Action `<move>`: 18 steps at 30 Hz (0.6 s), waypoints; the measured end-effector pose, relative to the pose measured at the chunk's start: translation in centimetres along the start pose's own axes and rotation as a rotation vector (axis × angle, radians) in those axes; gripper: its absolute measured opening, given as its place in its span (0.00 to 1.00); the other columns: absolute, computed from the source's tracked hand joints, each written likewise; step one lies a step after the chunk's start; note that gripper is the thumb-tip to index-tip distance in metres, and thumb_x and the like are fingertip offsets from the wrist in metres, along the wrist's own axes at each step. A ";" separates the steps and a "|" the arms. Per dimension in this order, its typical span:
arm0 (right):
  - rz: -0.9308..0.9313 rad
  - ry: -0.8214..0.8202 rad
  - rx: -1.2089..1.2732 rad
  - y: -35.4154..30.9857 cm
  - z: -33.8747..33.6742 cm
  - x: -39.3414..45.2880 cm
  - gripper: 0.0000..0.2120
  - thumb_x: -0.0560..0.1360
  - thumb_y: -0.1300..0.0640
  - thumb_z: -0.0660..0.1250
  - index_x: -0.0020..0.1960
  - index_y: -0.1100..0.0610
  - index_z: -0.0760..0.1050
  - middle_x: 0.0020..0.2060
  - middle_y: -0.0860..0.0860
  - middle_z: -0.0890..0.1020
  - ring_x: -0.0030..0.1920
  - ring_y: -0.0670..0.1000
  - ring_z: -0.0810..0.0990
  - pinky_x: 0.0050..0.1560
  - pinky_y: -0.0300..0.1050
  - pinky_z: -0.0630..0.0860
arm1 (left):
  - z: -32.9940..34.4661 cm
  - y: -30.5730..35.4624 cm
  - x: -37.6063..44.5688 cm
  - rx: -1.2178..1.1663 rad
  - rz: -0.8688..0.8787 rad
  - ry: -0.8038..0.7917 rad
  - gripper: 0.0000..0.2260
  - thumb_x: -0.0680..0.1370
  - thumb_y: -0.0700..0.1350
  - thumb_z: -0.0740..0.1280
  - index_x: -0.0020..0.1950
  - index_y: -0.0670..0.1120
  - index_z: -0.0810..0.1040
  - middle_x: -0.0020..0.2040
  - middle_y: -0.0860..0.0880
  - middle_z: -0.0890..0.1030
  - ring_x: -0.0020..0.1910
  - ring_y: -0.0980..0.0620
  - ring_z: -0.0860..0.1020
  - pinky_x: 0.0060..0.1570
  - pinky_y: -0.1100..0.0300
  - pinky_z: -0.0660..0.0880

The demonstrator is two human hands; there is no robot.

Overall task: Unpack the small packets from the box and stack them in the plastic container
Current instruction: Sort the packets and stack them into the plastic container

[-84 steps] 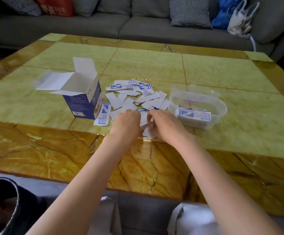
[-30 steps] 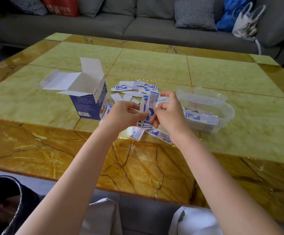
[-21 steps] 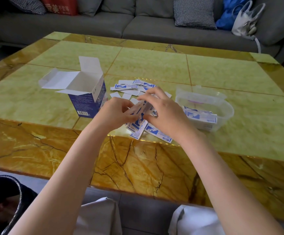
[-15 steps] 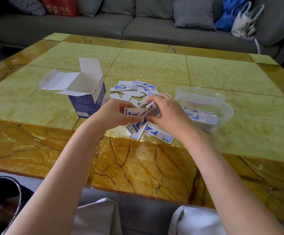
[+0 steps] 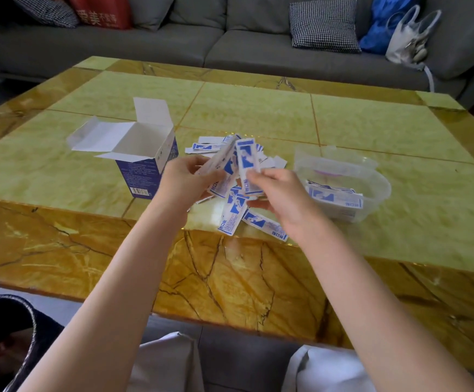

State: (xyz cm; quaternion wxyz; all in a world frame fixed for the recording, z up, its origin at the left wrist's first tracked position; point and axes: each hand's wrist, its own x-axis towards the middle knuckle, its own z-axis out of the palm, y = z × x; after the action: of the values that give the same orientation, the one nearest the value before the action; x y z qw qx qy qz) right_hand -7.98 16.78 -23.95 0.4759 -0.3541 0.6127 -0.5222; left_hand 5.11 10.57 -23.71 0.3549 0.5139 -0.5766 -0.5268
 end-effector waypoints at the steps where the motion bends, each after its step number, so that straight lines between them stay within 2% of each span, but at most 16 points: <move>1: 0.040 -0.018 0.070 0.3 0.4 0.0 0.07 0.77 0.60 0.63 0.42 0.59 0.77 0.38 0.51 0.80 0.38 0.48 0.78 0.43 0.43 0.77 | 0.6 0.0 -0.2 -0.004 0.019 0.004 0.05 0.73 0.40 0.70 0.47 0.45 0.78 0.43 0.48 0.81 0.38 0.53 0.79 0.41 0.61 0.79; 4: 0.107 -0.010 0.337 0.5 1.1 -0.1 0.03 0.74 0.62 0.67 0.42 0.61 0.77 0.36 0.54 0.80 0.38 0.49 0.79 0.45 0.42 0.76 | 1.7 0.1 -0.6 -0.005 0.078 -0.019 0.03 0.73 0.40 0.70 0.42 0.47 0.77 0.40 0.49 0.81 0.36 0.55 0.79 0.37 0.65 0.78; 7: 0.044 0.118 0.363 0.6 0.7 0.0 0.04 0.73 0.66 0.67 0.40 0.60 0.76 0.36 0.53 0.81 0.37 0.50 0.79 0.43 0.42 0.77 | 1.3 0.2 -0.5 -0.058 0.067 -0.080 0.06 0.74 0.40 0.69 0.50 0.43 0.77 0.43 0.49 0.82 0.37 0.55 0.81 0.34 0.69 0.78; 10: 0.003 0.173 0.390 0.1 0.2 0.1 0.05 0.72 0.68 0.68 0.40 0.59 0.75 0.37 0.53 0.81 0.38 0.50 0.79 0.43 0.42 0.77 | 0.2 0.3 -0.4 -0.078 0.049 -0.125 0.07 0.73 0.40 0.69 0.51 0.42 0.78 0.44 0.48 0.82 0.37 0.56 0.82 0.35 0.69 0.78; 12: -0.111 0.242 0.229 -0.2 -0.3 0.3 0.07 0.71 0.67 0.69 0.42 0.58 0.73 0.38 0.53 0.80 0.39 0.50 0.79 0.45 0.44 0.77 | -0.9 0.3 0.1 -0.039 0.033 -0.081 0.06 0.74 0.40 0.69 0.50 0.44 0.79 0.43 0.48 0.81 0.34 0.59 0.81 0.34 0.69 0.78; 14: -0.285 0.260 -0.076 -0.6 -1.0 0.5 0.09 0.71 0.65 0.70 0.47 0.56 0.72 0.40 0.50 0.80 0.39 0.48 0.80 0.43 0.41 0.77 | -2.1 -0.1 0.5 0.082 0.004 -0.065 0.05 0.75 0.41 0.68 0.49 0.47 0.78 0.42 0.49 0.81 0.31 0.61 0.81 0.32 0.70 0.78; 16: -0.427 0.163 -0.367 -1.0 -1.3 0.5 0.07 0.73 0.64 0.68 0.50 0.58 0.74 0.38 0.48 0.80 0.38 0.48 0.78 0.39 0.38 0.74 | -2.7 -0.5 0.6 0.159 -0.070 -0.166 0.04 0.77 0.43 0.65 0.49 0.48 0.79 0.43 0.49 0.82 0.35 0.60 0.81 0.32 0.69 0.78; 18: -0.487 0.033 -0.710 -0.9 -1.5 0.6 0.06 0.75 0.62 0.65 0.50 0.62 0.78 0.37 0.49 0.77 0.36 0.47 0.72 0.36 0.32 0.68 | -2.5 -0.7 0.4 0.147 -0.138 -0.274 0.05 0.78 0.43 0.63 0.50 0.47 0.79 0.43 0.47 0.83 0.38 0.55 0.83 0.35 0.66 0.80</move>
State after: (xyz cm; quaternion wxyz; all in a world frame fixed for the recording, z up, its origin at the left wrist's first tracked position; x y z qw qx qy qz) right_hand -9.62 16.46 -23.20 0.1775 -0.6219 0.6606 -0.3814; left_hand 7.58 9.66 -23.98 0.1973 0.5001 -0.6199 -0.5715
